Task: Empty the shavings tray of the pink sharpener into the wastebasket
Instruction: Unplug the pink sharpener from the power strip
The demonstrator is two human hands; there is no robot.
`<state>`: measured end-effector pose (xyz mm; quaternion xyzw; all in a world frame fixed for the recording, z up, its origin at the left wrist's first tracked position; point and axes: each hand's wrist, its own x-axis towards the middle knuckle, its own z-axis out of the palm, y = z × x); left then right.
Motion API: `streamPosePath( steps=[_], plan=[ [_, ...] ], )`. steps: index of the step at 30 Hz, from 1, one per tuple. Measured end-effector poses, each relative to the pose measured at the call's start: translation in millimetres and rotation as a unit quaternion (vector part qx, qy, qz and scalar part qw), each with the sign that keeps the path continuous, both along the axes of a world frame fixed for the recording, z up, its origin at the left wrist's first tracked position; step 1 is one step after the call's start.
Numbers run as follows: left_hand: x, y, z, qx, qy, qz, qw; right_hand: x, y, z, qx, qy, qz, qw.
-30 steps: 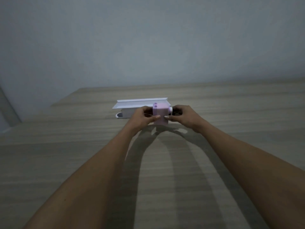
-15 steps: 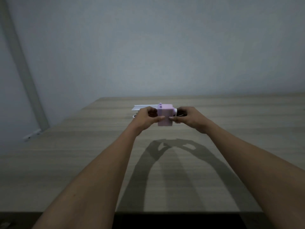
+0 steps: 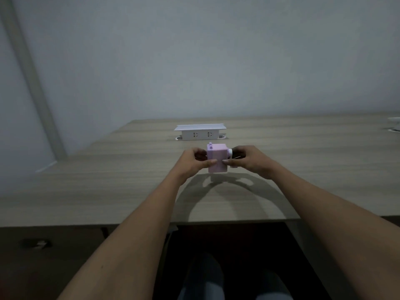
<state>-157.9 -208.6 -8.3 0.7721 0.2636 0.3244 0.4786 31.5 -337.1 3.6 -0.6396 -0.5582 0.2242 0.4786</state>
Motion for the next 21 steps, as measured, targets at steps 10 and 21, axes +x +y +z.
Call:
streamPosePath(
  steps=[10,21],
  plan=[
    [0,-4,-27,-0.025,0.013,0.002,1.000,5,-2,-26,-0.020,0.015,0.003,1.000],
    [-4,-2,-30,-0.029,0.049,-0.038,0.998,12,5,-33,-0.034,0.020,0.035,0.999]
  ],
)
